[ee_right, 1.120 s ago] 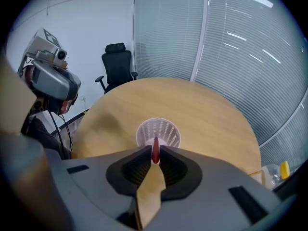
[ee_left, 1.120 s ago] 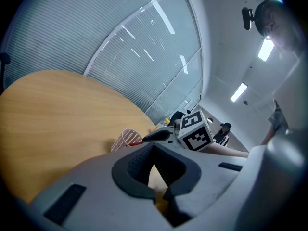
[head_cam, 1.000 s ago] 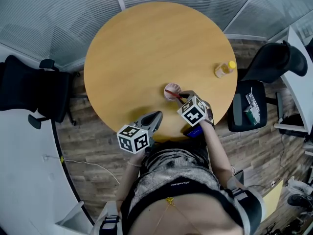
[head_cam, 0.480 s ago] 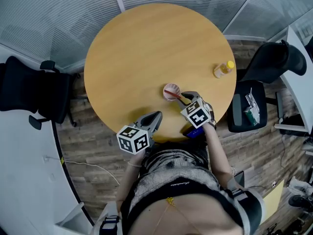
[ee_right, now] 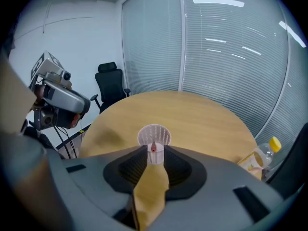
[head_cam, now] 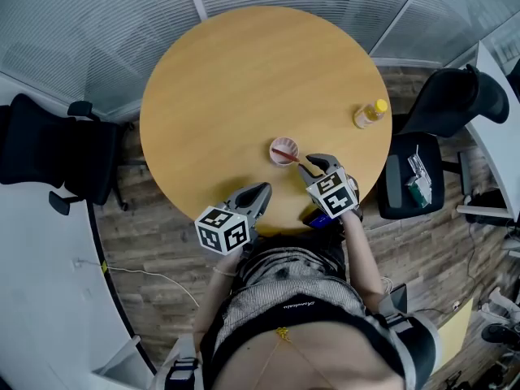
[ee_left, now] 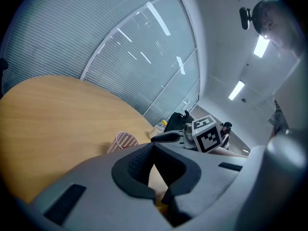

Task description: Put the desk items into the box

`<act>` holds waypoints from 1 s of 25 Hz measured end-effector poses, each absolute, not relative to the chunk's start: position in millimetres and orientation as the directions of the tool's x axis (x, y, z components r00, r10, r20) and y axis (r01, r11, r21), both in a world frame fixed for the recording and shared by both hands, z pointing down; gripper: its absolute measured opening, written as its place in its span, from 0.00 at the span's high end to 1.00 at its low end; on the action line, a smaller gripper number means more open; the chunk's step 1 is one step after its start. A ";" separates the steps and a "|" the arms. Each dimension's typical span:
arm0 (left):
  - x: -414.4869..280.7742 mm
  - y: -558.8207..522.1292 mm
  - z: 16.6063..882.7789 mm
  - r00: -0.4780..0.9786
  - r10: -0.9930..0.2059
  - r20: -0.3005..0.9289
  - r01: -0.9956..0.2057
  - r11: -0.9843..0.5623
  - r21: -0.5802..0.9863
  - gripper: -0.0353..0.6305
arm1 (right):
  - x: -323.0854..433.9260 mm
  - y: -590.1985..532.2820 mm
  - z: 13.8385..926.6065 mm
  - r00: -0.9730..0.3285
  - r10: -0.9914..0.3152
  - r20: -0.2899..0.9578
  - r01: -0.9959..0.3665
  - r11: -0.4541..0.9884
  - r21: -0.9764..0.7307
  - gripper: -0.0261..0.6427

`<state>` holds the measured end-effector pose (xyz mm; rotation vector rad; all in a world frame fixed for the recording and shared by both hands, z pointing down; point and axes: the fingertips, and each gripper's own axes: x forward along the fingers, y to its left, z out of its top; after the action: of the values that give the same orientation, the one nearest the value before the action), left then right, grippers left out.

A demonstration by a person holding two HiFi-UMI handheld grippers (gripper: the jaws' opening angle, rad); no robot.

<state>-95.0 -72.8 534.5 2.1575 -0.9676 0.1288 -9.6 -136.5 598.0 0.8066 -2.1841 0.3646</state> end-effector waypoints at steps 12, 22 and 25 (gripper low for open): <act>-84.1 -70.5 531.4 0.710 -0.600 0.370 -0.678 -0.440 0.588 0.92 | -12.8 -105.8 591.2 -0.564 -0.373 0.737 -0.614 0.786 -0.071 0.90; -79.2 -68.9 524.9 0.706 -0.616 0.348 -0.678 -0.447 0.584 0.92 | -42.4 -80.9 564.1 -0.724 -0.354 0.592 -0.507 0.855 -0.108 0.92; -77.2 -68.3 519.9 0.710 -0.624 0.326 -0.669 -0.454 0.589 0.92 | -51.6 -77.0 547.8 -0.777 -0.365 0.512 -0.485 0.867 -0.118 0.92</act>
<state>-77.2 -68.3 519.9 2.1970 -0.9783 0.0812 -51.6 -77.0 547.8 0.6208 -2.5525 0.3346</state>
